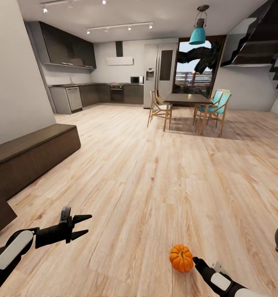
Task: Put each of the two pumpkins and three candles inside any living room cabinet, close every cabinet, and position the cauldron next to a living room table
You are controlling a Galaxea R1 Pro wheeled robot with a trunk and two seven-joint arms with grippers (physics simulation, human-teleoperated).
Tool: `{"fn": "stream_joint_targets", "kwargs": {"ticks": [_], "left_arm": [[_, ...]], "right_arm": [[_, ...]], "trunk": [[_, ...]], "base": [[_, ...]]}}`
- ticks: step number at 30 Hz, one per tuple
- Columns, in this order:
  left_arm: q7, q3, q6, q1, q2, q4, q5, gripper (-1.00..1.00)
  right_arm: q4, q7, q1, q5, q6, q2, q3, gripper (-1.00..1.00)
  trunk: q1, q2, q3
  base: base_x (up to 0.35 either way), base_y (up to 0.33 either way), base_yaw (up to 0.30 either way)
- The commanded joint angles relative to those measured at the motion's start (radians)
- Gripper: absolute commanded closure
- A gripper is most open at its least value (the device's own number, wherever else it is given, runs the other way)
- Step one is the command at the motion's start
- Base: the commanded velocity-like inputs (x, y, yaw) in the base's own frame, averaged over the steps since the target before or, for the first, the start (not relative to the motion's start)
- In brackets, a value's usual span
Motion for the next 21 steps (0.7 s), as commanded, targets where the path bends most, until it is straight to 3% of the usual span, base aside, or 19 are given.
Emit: {"fn": "stream_joint_targets", "kwargs": {"ticks": [1, 4, 10, 14, 21], "left_arm": [[-0.007, -0.002, 0.001, -0.001, 0.001, 0.001, -0.003, -1.0], [-0.007, -0.002, 0.001, -0.001, 0.0, 0.001, -0.003, -1.0], [-0.007, -0.002, 0.001, -0.001, 0.0, 0.001, -0.003, -1.0], [-0.007, -0.002, 0.001, -0.001, 0.0, 0.001, -0.003, -1.0], [-0.008, -0.002, 0.001, -0.001, 0.0, 0.001, -0.002, -1.0]], "right_arm": [[-0.001, 0.006, 0.0, -0.01, -0.002, 0.0, 0.008, -1.0], [-0.003, 0.062, 0.0, -0.005, 0.002, -0.002, 0.009, -1.0], [0.002, 0.292, 0.001, -0.003, 0.03, -0.003, 0.009, -1.0], [0.002, 0.336, 0.005, -0.006, 0.048, -0.004, 0.009, -1.0], [0.002, 0.35, 0.007, -0.007, 0.053, -0.003, 0.009, -1.0]], "trunk": [[0.0, -0.001, -0.005], [0.002, -0.001, -0.016], [0.002, -0.001, -0.016], [0.003, -0.002, -0.028], [0.006, -0.004, -0.055]], "base": [[0.0, 0.0, 0.0], [0.0, 0.0, 0.0], [0.0, 0.0, 0.0], [0.0, 0.0, 0.0], [0.0, 0.0, 0.0]]}}
